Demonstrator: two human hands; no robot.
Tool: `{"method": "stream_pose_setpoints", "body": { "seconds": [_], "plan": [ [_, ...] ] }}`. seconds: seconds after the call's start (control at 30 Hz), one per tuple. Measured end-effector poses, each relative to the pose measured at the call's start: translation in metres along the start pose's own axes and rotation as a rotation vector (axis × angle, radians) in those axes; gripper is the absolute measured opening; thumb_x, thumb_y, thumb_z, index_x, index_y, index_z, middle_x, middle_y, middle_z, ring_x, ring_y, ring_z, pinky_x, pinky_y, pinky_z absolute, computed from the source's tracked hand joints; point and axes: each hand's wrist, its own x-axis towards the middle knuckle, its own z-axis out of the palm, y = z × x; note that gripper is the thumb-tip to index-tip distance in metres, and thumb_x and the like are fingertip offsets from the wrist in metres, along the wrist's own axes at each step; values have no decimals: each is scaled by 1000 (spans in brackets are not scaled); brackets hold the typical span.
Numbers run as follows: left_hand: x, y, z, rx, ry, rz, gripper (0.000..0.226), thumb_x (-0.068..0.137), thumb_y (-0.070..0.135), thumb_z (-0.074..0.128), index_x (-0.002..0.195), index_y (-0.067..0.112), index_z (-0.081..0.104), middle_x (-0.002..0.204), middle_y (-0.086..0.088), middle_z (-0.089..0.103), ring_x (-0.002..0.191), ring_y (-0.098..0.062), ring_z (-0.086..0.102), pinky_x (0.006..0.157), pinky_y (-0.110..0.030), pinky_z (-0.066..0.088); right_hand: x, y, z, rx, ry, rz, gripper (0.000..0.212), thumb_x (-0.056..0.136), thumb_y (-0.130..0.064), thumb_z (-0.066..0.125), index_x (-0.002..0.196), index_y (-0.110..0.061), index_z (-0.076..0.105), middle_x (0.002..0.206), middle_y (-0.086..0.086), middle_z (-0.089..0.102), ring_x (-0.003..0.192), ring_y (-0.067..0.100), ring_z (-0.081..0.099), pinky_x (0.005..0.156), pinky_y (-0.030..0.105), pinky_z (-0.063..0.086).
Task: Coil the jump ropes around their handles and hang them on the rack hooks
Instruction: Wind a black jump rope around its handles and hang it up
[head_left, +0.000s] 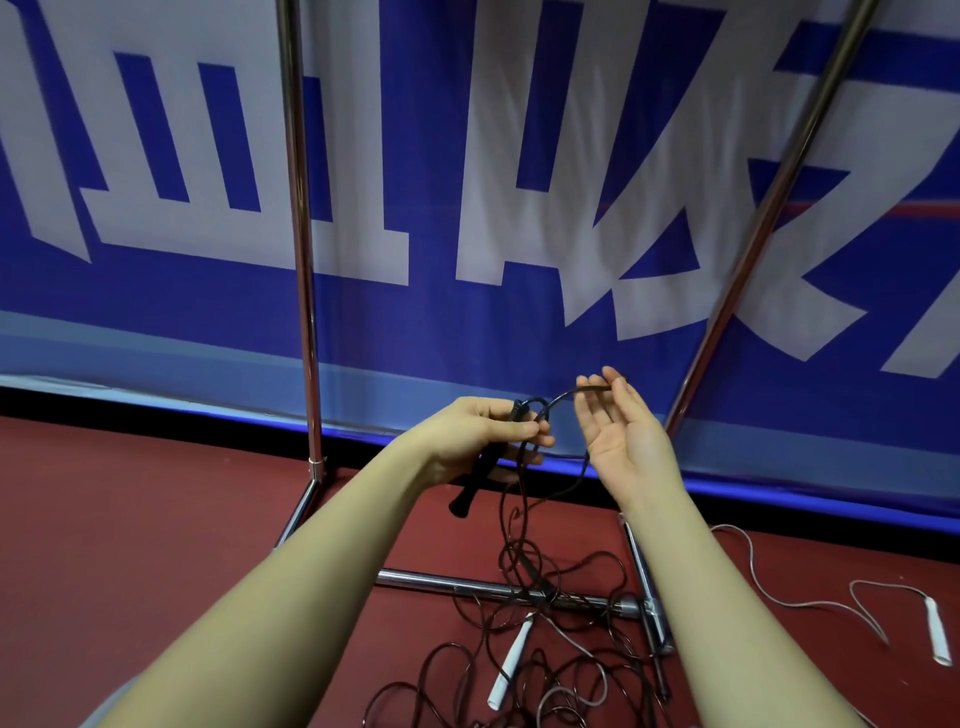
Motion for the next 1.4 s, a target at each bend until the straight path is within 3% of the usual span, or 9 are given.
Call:
{"method": "stream_pose_setpoints", "body": {
  "seconds": [0.07, 0.2, 0.33, 0.57, 0.83, 1.0, 1.1, 1.23, 1.4],
  "plan": [
    [0, 4, 3, -102, 7, 38, 8, 92, 12, 59, 96, 11, 66, 94, -6, 74, 87, -24, 71, 88, -43, 53, 2, 1, -4, -86, 28, 40, 19, 99, -21, 49, 95, -7, 62, 88, 5, 67, 77, 15, 71, 62, 27, 58],
    [0, 18, 8, -303, 69, 132, 7, 94, 8, 57, 97, 7, 63, 87, -7, 73, 79, -27, 73, 69, -41, 60, 1, 8, -9, -323, 22, 137, 32, 98, -36, 48, 93, -8, 63, 88, 6, 69, 83, 19, 67, 69, 31, 56],
    [5, 24, 5, -529, 221, 202, 5, 94, 4, 56, 94, 5, 61, 84, -12, 71, 75, -29, 73, 62, -42, 61, -5, 10, -7, -549, -151, 313, 39, 98, -38, 44, 99, -4, 64, 95, 12, 72, 87, 22, 70, 82, 36, 54],
    [6, 25, -13, -609, 414, 292, 4, 95, 4, 56, 95, 3, 59, 84, -14, 68, 71, -28, 73, 63, -42, 61, -21, 8, 1, -731, -422, 368, 15, 91, -8, 54, 98, -5, 66, 80, 4, 71, 78, 16, 69, 76, 29, 58],
    [-5, 11, -15, -175, 36, -117, 21, 101, 22, 44, 101, 12, 62, 98, -11, 68, 82, -21, 70, 73, -34, 57, -11, 0, 8, -304, -175, 103, 17, 97, -6, 45, 95, -10, 62, 68, -3, 63, 64, 7, 64, 60, 22, 56],
    [-6, 5, -2, -85, -58, -73, 14, 96, 14, 54, 100, 11, 67, 100, -9, 72, 101, -18, 67, 101, -37, 46, -6, 2, 5, -40, -28, -24, 16, 98, -4, 45, 92, -9, 59, 73, 0, 65, 70, 11, 68, 64, 24, 57],
    [-4, 5, 4, -77, -51, 31, 10, 94, 6, 55, 92, 7, 64, 84, -7, 72, 83, -15, 68, 90, -29, 52, -5, 1, 4, 50, -16, -42, 15, 98, -3, 45, 91, -7, 57, 73, 2, 66, 71, 13, 70, 64, 25, 58],
    [-3, 10, 9, -191, 31, 103, 11, 92, 1, 55, 85, 5, 62, 74, -8, 69, 66, -17, 69, 64, -26, 57, -2, -1, -3, -10, -1, -30, 12, 98, -6, 48, 91, -8, 57, 75, 3, 66, 72, 13, 71, 63, 26, 58],
    [1, 22, 10, -439, 173, 205, 9, 94, 1, 54, 91, 4, 62, 72, -5, 71, 69, -16, 71, 69, -37, 60, -2, 7, -12, -414, -59, 36, 19, 98, -23, 50, 95, -8, 62, 79, 3, 72, 79, 18, 70, 71, 33, 58]
  ]
}}
